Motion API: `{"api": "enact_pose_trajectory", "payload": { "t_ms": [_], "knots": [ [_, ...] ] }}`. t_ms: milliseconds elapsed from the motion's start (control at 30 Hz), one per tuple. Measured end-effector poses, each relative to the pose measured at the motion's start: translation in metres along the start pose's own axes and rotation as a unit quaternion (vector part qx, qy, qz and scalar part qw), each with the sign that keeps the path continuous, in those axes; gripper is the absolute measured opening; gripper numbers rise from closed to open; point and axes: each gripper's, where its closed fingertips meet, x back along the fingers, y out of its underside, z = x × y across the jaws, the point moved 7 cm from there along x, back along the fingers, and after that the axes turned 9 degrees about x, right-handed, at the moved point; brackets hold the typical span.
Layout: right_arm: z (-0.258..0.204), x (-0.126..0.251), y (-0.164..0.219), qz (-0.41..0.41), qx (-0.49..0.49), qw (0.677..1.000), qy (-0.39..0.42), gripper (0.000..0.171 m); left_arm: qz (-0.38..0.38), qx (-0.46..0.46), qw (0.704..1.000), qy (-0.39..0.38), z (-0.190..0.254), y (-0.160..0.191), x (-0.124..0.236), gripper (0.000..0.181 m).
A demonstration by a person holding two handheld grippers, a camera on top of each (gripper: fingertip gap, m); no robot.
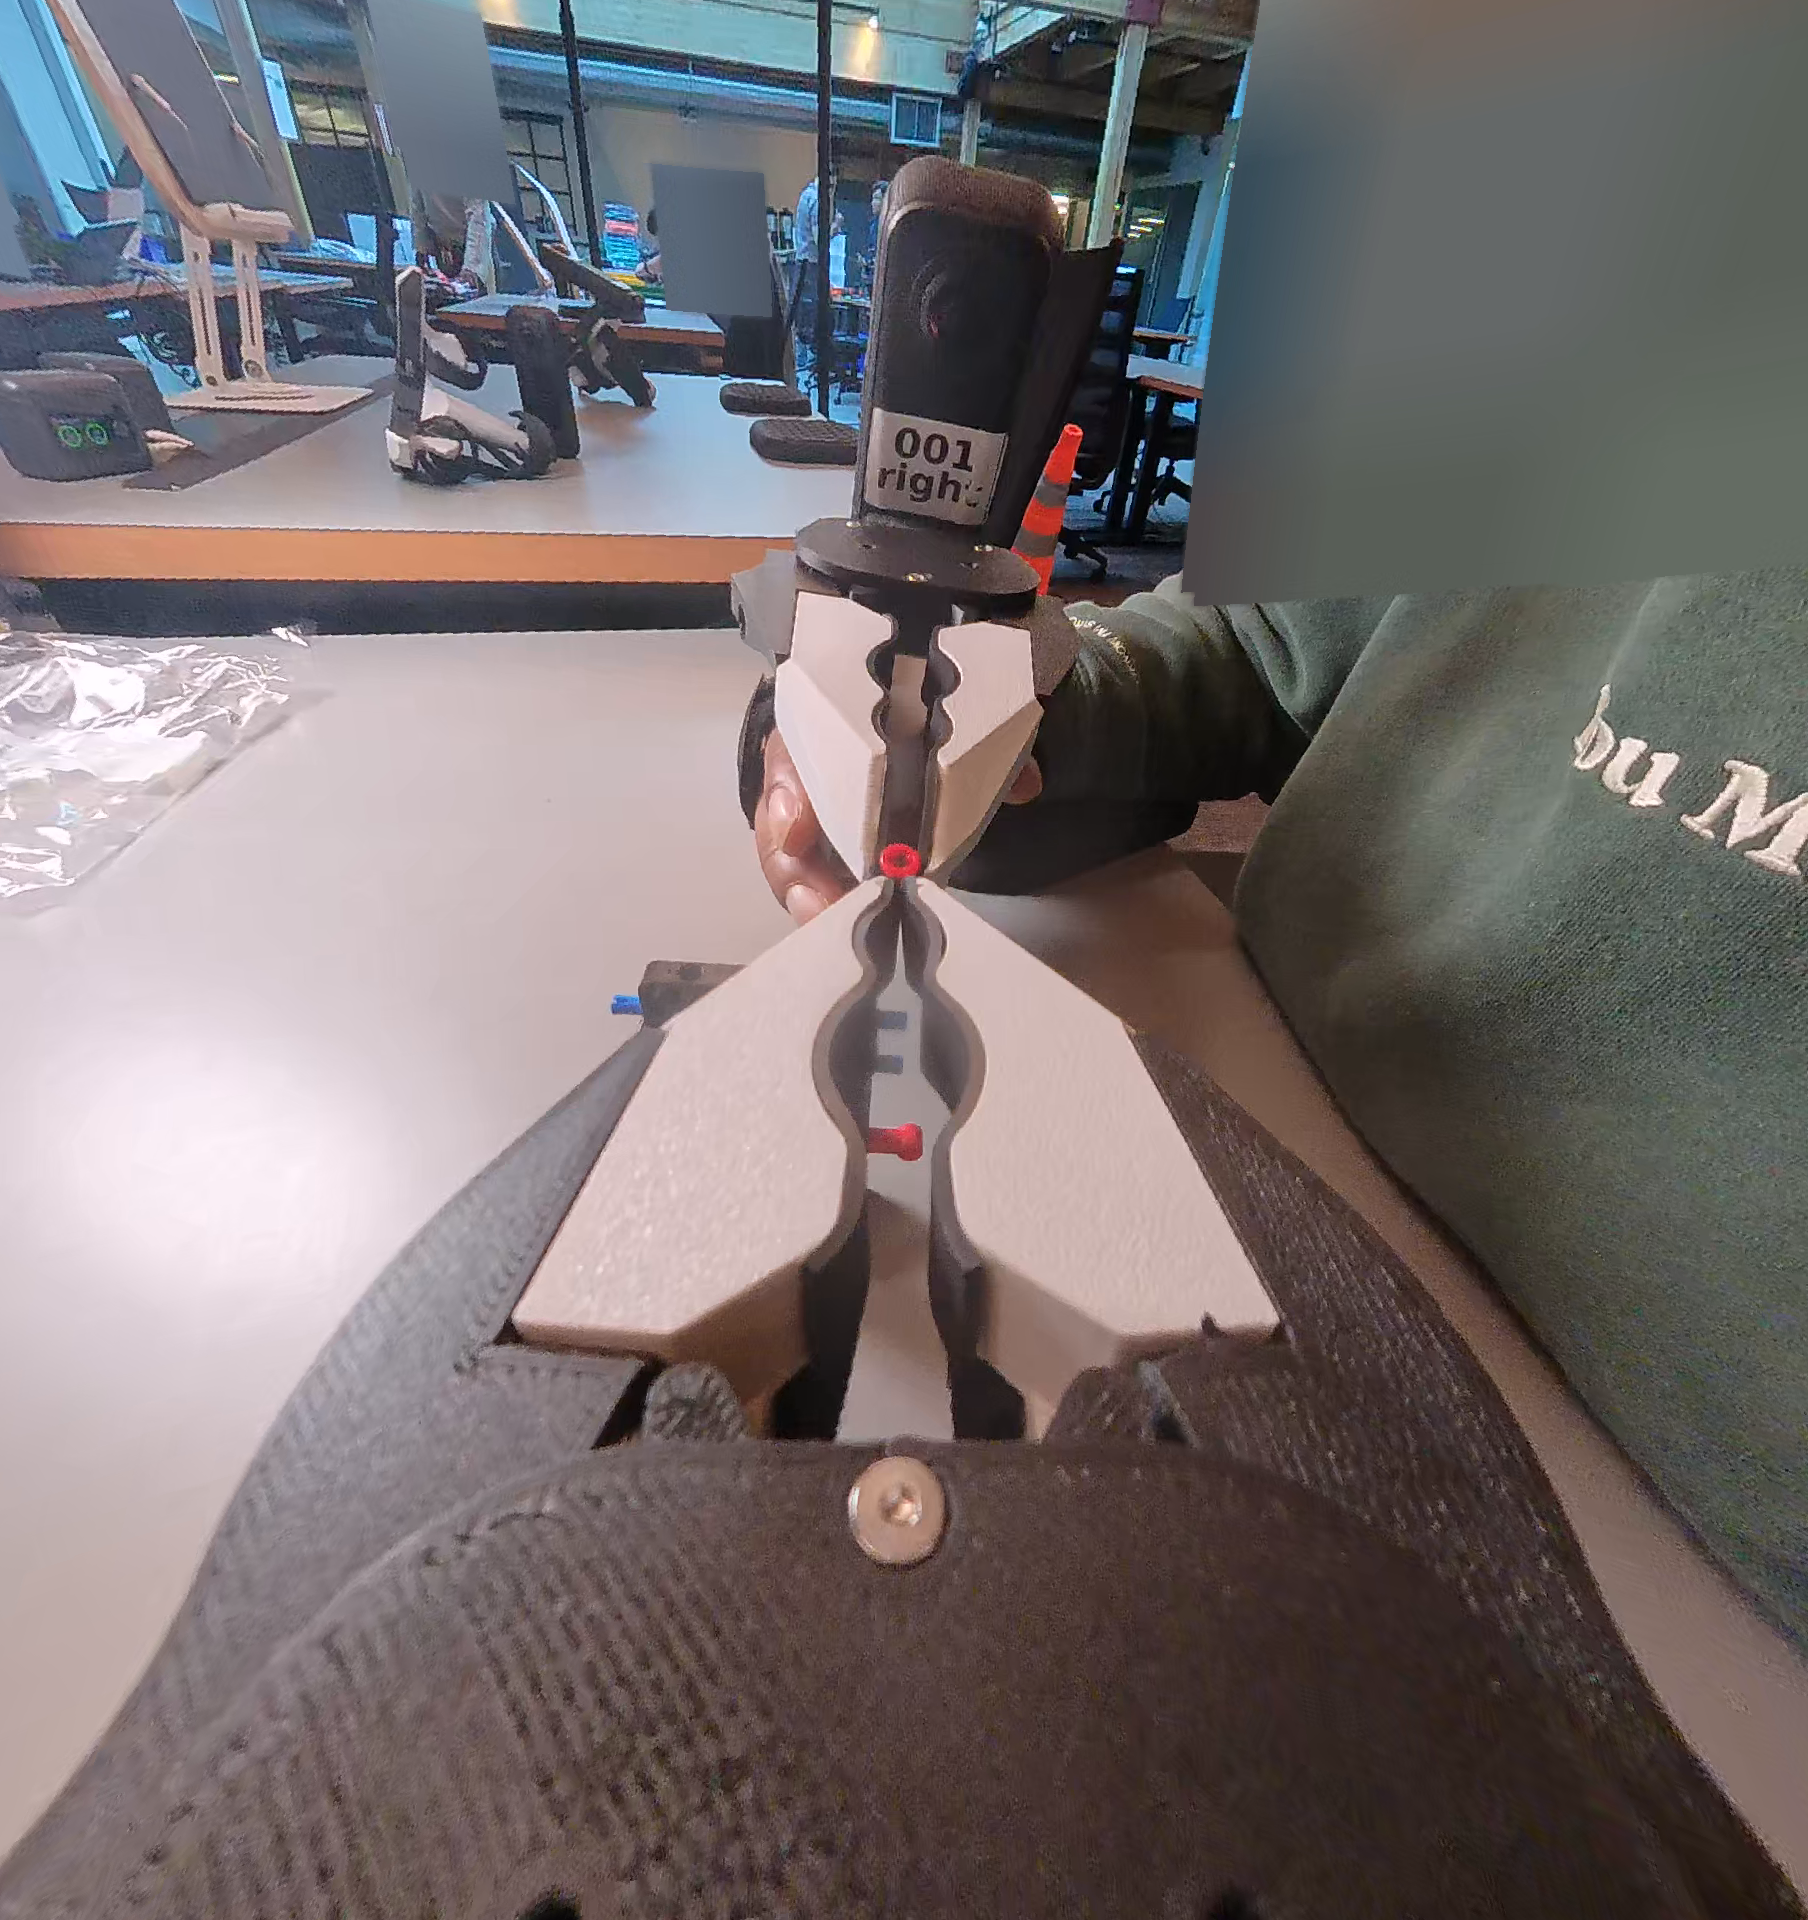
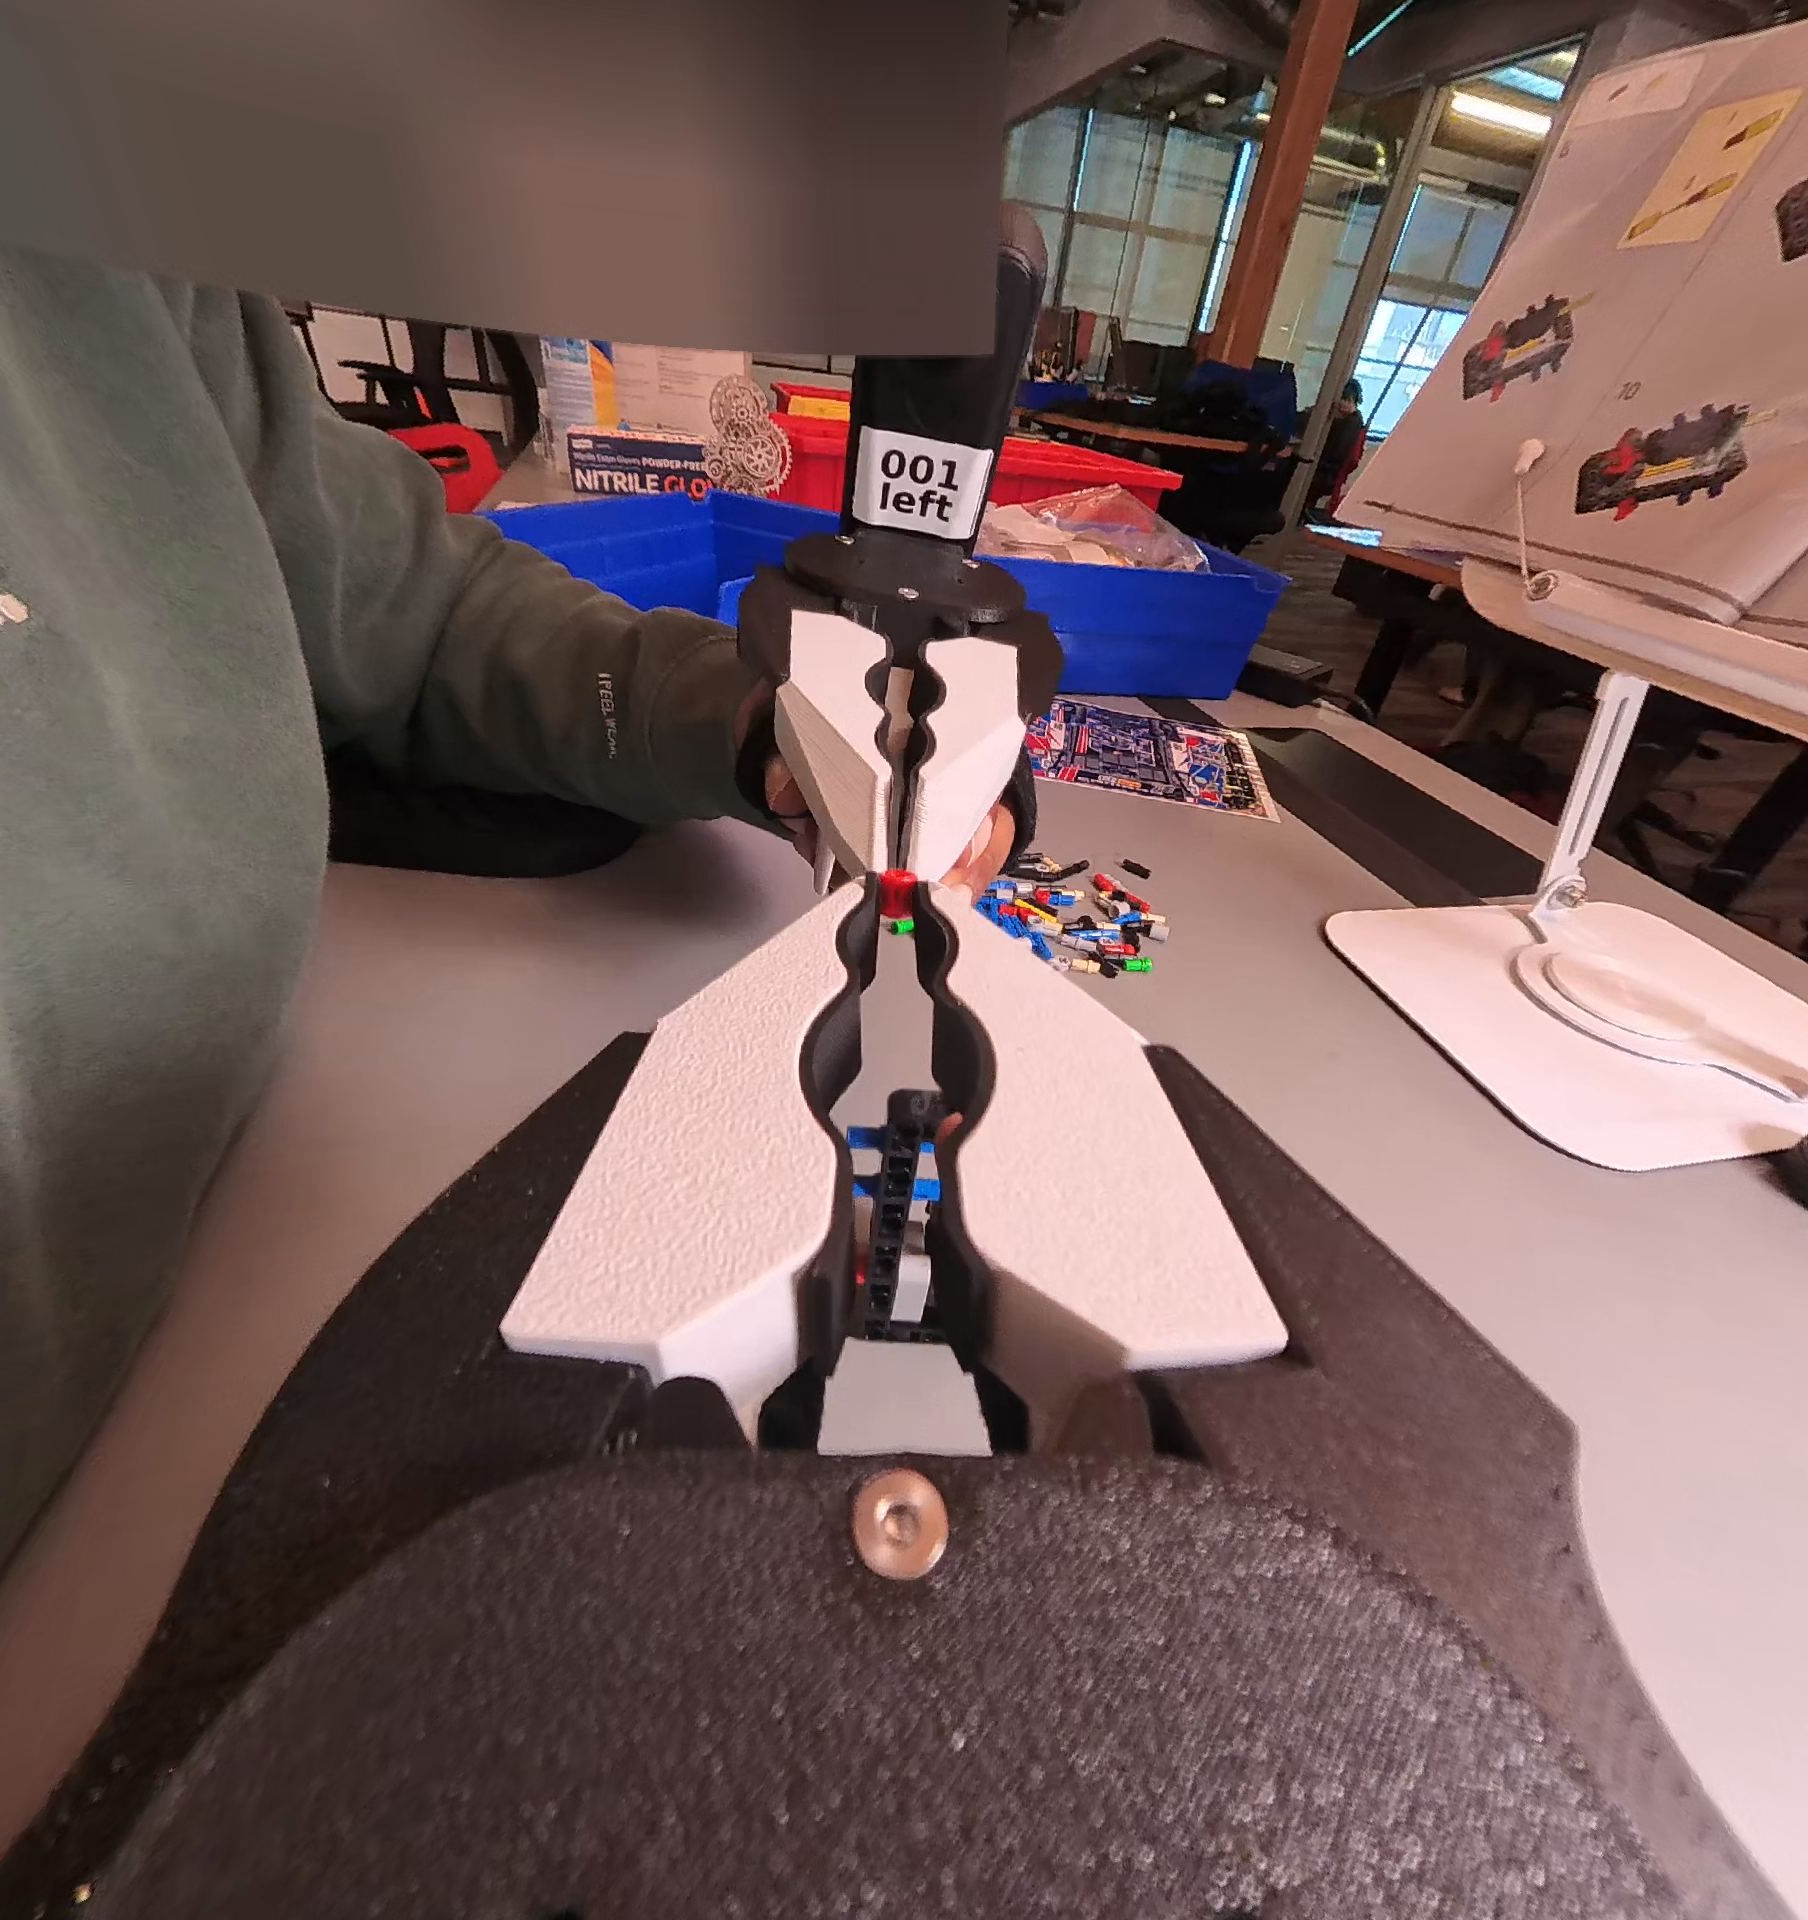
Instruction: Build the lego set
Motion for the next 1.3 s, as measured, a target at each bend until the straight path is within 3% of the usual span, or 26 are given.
{"api": "enact_pose_trajectory", "payload": {
  "t_ms": [167,267,533,833,1100,1300],
  "knots": [
    [0.002,0.0,0.004,-0.005,-0.005,1.0,0.001,0.004,-0.002,0.001,1.0,-0.007,-0.003,0.003,-0.001,0.0],
    [0.004,0.001,0.006,-0.006,-0.012,1.0,0.006,0.004,-0.007,-0.007,1.0,-0.019,-0.004,0.005,-0.002,0.009],
    [0.004,0.002,0.009,-0.018,-0.007,1.0,0.007,0.004,-0.009,-0.014,0.999,-0.031,-0.005,0.006,-0.004,0.002],
    [0.019,0.03,0.031,-0.071,-0.023,0.997,0.034,0.004,-0.057,-0.016,0.994,-0.097,-0.027,0.019,0.003,0.009],
    [0.016,0.017,0.045,-0.105,-0.009,0.994,0.007,0.003,-0.087,-0.004,0.992,-0.096,-0.03,0.034,-0.008,0.023],
    [0.018,0.016,0.048,-0.099,-0.012,0.995,0.0,0.004,-0.088,-0.009,0.991,-0.103,-0.03,0.036,-0.014,0.022]
  ]
}}
